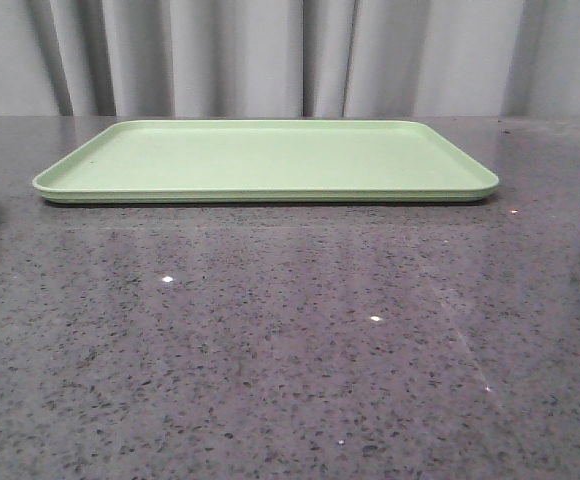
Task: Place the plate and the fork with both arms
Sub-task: 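Carry the held plate with the left gripper over the green tray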
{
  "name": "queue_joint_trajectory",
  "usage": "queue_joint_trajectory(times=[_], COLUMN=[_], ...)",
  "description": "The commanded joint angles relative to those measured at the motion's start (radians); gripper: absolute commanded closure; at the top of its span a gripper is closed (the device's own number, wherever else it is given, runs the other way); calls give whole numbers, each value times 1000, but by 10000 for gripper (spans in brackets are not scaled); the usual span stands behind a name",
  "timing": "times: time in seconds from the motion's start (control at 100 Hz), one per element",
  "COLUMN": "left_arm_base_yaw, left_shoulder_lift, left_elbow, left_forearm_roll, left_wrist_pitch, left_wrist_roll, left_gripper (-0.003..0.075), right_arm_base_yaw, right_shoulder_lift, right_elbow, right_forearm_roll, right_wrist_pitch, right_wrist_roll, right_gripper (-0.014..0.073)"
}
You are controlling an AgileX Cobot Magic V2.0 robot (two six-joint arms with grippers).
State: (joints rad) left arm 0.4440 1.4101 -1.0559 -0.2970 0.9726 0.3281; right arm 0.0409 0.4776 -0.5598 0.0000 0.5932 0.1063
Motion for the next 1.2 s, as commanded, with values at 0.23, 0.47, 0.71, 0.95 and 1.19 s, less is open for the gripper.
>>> queue_joint_trajectory(times=[0.23, 0.47, 0.71, 0.95, 1.19], left_arm_base_yaw=[77, -52, -301, -502, -654], left_shoulder_lift=[-76, -78, 21, 185, 327], left_elbow=[-182, -276, -348, -491, -644], left_forearm_roll=[-186, -255, -253, -248, -246], left_wrist_pitch=[122, 118, -7, -64, -88], left_wrist_roll=[70, 42, -105, -220, -292], left_gripper=[741, 741, 741, 741, 741], right_arm_base_yaw=[-3, -3, -3, -3, -3], right_shoulder_lift=[13, 13, 13, 13, 13], right_elbow=[-33, -33, -33, -33, -33], right_forearm_roll=[-11, -11, -11, -11, -11], right_wrist_pitch=[-67, -67, -66, -61, -61], right_wrist_roll=[-7, -7, -7, -7, -7], right_gripper=[42, 42, 42, 42, 42])
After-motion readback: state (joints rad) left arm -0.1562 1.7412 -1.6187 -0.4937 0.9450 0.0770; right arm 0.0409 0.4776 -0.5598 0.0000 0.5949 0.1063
